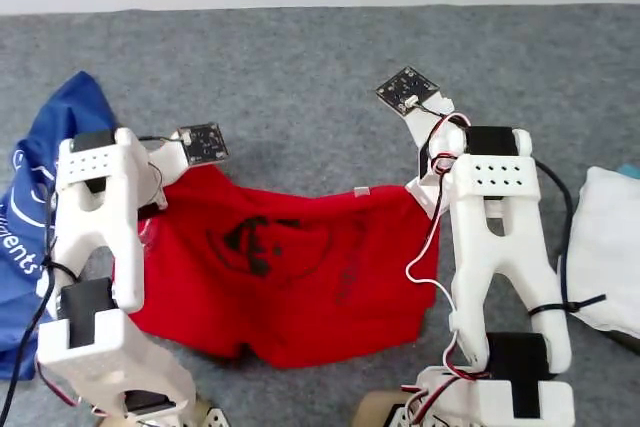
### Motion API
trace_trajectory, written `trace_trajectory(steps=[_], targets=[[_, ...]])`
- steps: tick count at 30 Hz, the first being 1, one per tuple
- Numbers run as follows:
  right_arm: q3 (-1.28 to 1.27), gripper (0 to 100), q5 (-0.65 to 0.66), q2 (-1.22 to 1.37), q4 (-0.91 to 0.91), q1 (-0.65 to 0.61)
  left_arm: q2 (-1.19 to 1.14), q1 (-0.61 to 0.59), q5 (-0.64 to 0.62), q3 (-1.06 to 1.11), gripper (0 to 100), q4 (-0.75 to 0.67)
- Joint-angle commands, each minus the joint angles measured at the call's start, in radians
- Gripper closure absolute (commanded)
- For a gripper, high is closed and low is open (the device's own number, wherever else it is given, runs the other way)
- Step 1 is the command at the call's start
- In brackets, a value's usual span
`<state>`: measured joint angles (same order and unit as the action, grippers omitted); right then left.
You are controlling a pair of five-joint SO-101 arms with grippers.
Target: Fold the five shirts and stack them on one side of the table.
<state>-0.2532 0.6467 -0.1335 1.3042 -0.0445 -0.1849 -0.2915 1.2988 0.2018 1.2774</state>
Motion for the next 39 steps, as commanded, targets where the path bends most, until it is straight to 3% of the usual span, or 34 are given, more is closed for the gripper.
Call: trace_trajectory(steps=[1,5,10,22,27,36,39], targets=[[0.011,98.7,0.011,-0.015,0.001,0.008,0.066,-0.005,-0.046,-0.136,99,0.072],[0.011,98.7,0.011,-0.015,-0.002,0.008,0.063,0.002,-0.052,-0.265,99,0.173],[0.021,98.7,0.011,-0.016,0.007,0.010,0.066,0.002,-0.149,-0.360,100,0.186],[0.508,98.7,0.008,-0.087,0.259,0.012,0.066,0.005,-0.733,-1.084,100,0.405],[0.753,98.7,0.008,-0.099,0.335,0.012,0.068,0.051,-0.875,-1.386,100,0.479],[1.177,98.6,0.058,-0.094,0.343,0.012,0.068,0.061,-0.910,-1.886,100,0.476],[1.272,98.7,0.061,-0.099,0.351,0.012,0.130,0.060,-0.893,-1.868,100,0.470]])
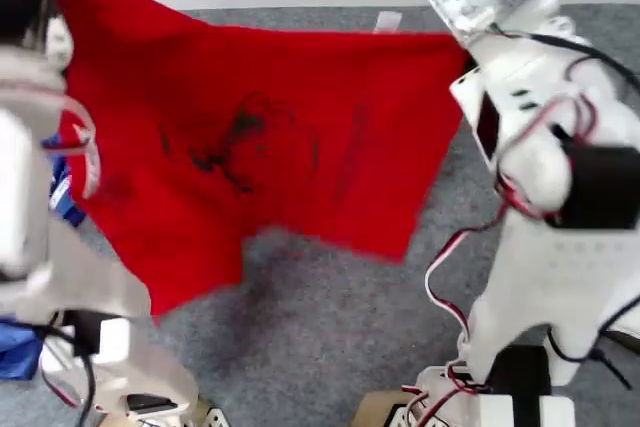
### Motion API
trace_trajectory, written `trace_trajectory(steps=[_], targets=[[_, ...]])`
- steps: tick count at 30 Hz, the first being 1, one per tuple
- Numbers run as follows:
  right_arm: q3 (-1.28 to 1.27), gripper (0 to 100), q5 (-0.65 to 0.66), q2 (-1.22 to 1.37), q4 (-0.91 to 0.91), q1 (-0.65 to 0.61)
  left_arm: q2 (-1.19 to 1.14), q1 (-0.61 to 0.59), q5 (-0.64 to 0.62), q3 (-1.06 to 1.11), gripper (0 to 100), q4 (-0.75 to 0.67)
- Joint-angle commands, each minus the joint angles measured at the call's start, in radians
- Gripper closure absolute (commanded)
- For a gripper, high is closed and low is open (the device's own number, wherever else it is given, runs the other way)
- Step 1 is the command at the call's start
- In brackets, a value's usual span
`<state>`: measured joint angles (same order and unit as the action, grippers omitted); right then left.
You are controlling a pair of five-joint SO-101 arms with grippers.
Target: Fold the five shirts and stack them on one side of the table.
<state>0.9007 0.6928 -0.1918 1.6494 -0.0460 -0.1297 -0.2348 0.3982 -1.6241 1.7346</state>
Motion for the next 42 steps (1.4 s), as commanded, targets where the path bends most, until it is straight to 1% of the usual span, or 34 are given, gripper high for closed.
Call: trace_trajectory(steps=[1,7,10,13,20,23,25,28,31,34,36,39,42], targets=[[0.150,98.7,0.015,-0.041,0.007,0.013,0.104,0.002,0.009,-0.041,100,0.009],[0.334,98.6,0.035,-0.042,0.010,0.096,0.245,0.003,0.014,-0.036,100,0.002],[0.422,98.7,0.077,-0.053,0.045,0.131,0.299,0.000,0.060,-0.031,100,0.003],[0.479,98.6,0.080,-0.090,0.071,0.159,0.354,0.000,0.091,-0.031,100,0.003],[0.486,98.5,0.081,-0.225,0.125,0.292,0.471,-0.003,0.160,-0.030,100,0.006],[0.446,98.5,0.120,-0.239,0.143,0.303,0.482,-0.003,0.169,-0.018,100,0.020],[0.376,98.5,0.138,-0.237,0.143,0.303,0.480,-0.003,0.170,0.038,100,0.020],[0.218,98.5,0.141,-0.232,0.143,0.300,0.480,-0.003,0.170,0.173,100,0.020],[-0.021,98.5,0.144,-0.232,0.140,0.234,0.479,0.000,0.170,0.357,100,0.018],[-0.299,98.6,0.143,-0.232,0.104,0.183,0.477,0.005,0.173,0.619,100,0.017],[-0.493,98.7,0.141,-0.232,0.008,0.147,0.477,0.006,0.175,0.828,100,0.002],[-0.755,98.7,0.143,-0.232,-0.189,0.111,0.477,0.006,0.175,1.150,100,-0.118],[-0.985,98.7,0.146,-0.232,-0.423,0.085,0.477,0.006,0.176,1.446,100,-0.334]])
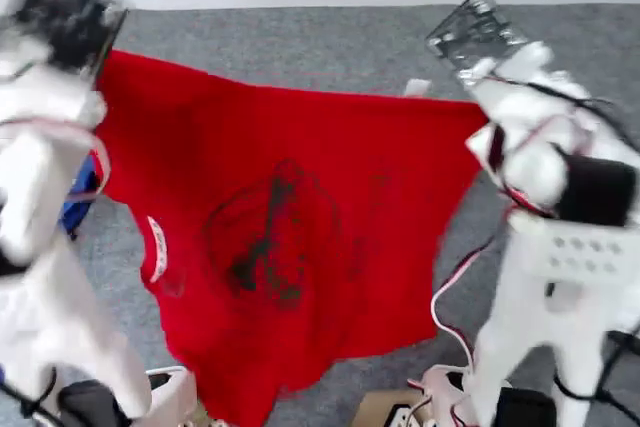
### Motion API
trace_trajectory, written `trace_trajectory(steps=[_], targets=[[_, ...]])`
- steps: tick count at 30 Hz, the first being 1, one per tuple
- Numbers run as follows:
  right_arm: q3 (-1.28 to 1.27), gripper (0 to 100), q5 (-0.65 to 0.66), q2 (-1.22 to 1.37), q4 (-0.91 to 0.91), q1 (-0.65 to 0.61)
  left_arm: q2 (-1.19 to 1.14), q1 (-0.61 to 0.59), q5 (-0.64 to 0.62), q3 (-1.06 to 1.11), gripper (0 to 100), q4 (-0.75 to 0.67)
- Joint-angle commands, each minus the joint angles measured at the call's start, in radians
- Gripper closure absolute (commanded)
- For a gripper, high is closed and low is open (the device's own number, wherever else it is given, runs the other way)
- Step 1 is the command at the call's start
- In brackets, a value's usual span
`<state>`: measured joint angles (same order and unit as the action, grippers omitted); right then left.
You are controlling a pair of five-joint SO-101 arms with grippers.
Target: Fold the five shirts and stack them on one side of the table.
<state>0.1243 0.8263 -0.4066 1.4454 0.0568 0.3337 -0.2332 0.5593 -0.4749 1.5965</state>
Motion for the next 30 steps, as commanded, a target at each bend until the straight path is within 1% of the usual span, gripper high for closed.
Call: trace_trajectory(steps=[1,5,7,9,12,17,19,24,27,30], targets=[[-0.270,98.6,0.014,-0.016,-0.291,-0.025,0.014,0.005,0.015,0.381,100,-0.279],[-0.471,98.6,0.038,-0.016,-0.547,-0.033,0.012,0.006,0.061,0.641,100,-0.597],[-0.532,98.6,0.038,-0.012,-0.657,-0.028,-0.008,0.006,0.081,0.717,100,-0.710],[-0.551,98.6,0.038,0.018,-0.734,-0.025,-0.063,0.000,0.094,0.733,100,-0.770],[-0.537,98.7,0.038,0.090,-0.828,-0.016,-0.180,-0.003,0.098,0.688,100,-0.825],[-0.370,98.7,0.040,0.251,-0.924,0.001,-0.382,0.005,0.094,0.458,100,-0.841],[-0.250,98.7,0.041,0.335,-0.937,0.005,-0.471,0.005,0.094,0.334,100,-0.839],[0.083,98.7,0.121,0.584,-0.929,0.002,-0.704,0.005,0.095,0.001,100,-0.836],[0.265,98.7,0.157,0.730,-0.929,-0.001,-0.839,0.015,0.098,-0.196,100,-0.798],[0.402,98.7,0.187,0.845,-0.928,-0.005,-0.965,0.031,0.124,-0.387,100,-0.717]])
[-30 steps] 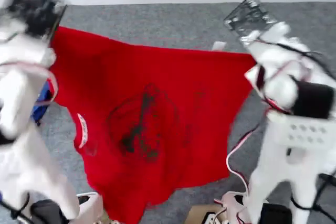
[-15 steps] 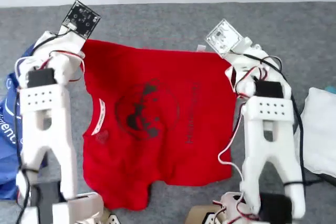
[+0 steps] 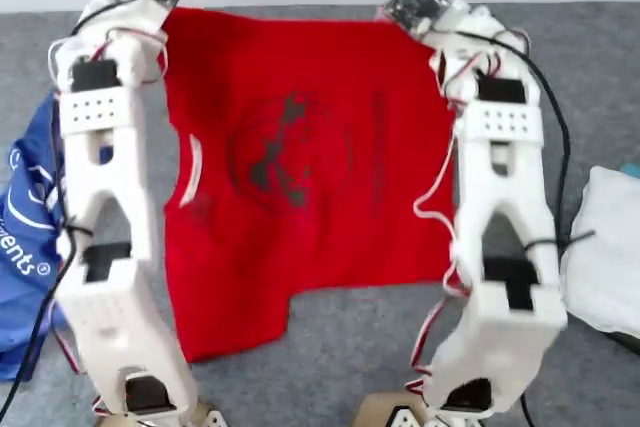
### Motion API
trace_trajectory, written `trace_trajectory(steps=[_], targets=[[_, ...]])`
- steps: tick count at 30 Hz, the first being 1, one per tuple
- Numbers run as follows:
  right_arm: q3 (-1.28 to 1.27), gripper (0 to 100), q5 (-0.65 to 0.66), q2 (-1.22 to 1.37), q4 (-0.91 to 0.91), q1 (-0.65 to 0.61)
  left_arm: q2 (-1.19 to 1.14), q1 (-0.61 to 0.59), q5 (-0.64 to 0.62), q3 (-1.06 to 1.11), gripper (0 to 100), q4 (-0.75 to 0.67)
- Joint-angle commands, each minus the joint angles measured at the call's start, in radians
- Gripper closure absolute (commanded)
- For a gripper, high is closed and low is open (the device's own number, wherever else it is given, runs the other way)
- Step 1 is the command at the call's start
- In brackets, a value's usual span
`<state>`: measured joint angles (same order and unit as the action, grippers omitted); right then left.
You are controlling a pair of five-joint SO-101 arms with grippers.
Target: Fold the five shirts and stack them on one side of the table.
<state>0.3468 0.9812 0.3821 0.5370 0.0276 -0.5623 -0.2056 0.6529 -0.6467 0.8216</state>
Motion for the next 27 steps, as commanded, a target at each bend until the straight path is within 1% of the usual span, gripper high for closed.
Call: trace_trajectory(steps=[1,4,6,10,14,15,18,21,24,27], targets=[[0.213,98.7,0.035,0.082,-0.013,0.022,-0.106,0.012,0.040,-0.277,100,0.089],[0.282,98.7,0.048,0.119,0.061,0.013,-0.198,0.029,0.046,-0.441,100,0.207],[0.293,98.7,0.048,0.119,0.122,0.007,-0.241,0.038,0.048,-0.539,100,0.319],[0.293,98.7,0.043,0.081,0.285,0.012,-0.278,0.041,0.051,-0.696,100,0.605],[0.293,98.7,0.043,0.024,0.510,0.013,-0.278,0.037,0.129,-0.791,100,0.913],[0.293,98.7,0.043,0.008,0.558,0.013,-0.276,0.035,0.140,-0.796,100,0.945],[0.293,98.7,0.043,-0.021,0.702,0.013,-0.253,-0.003,0.124,-0.791,100,0.937],[0.293,98.5,0.043,-0.030,0.831,0.012,-0.190,-0.005,0.123,-0.693,99,0.941],[0.293,98.5,0.041,-0.041,0.932,0.012,-0.037,-0.003,0.130,-0.479,99,0.941],[0.293,98.5,0.041,-0.062,1.024,0.013,0.181,0.012,0.161,-0.157,99,0.939]])
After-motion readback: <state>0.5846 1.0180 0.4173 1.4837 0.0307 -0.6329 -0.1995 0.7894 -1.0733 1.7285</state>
